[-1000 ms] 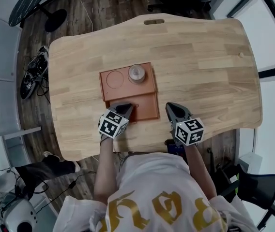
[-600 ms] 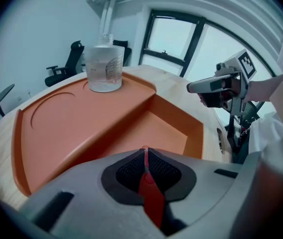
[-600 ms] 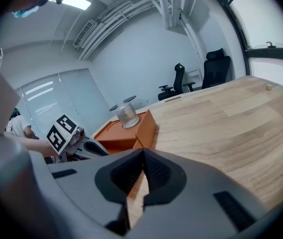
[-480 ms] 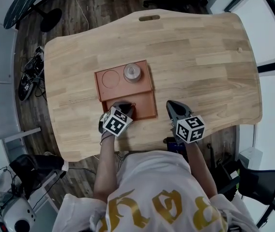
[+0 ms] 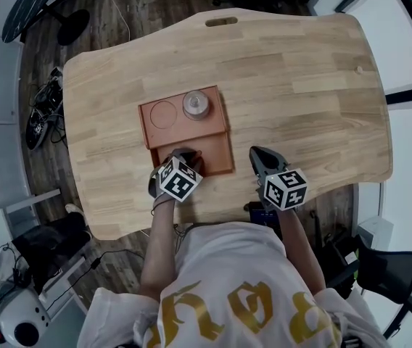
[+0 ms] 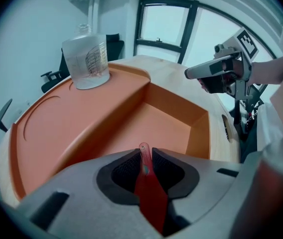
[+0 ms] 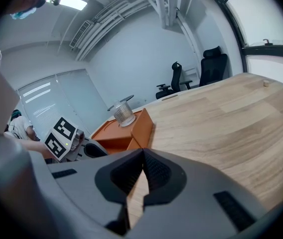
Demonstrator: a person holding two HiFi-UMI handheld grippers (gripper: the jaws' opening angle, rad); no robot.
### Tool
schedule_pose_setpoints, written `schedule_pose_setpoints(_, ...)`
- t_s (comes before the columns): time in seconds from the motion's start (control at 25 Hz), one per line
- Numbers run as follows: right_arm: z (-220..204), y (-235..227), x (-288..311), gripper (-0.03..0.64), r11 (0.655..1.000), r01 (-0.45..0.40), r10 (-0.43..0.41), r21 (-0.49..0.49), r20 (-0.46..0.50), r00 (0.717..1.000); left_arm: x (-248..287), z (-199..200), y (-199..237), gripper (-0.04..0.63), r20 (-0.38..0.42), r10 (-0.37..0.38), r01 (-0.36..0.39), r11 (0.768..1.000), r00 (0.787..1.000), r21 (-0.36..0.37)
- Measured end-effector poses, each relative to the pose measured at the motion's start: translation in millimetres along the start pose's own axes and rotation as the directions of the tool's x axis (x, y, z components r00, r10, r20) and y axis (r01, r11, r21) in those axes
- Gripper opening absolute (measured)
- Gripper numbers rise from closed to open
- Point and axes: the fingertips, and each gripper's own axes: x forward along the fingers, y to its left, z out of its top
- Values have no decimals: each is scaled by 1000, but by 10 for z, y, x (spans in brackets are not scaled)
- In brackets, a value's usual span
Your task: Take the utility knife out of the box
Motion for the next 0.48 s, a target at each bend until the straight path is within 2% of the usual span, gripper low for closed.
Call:
schedule_pose_setpoints(0.12,-15,-10,-7,11,1000,3,-3,5,-1,1000,5,4,-4,64,-5,35,-35,999,999,17)
schedule_pose_setpoints(0.48,-5,15,-27,11,1000,1,-1,-6,-1,1000,3,2,13,77,3,76,-76,996,997,35)
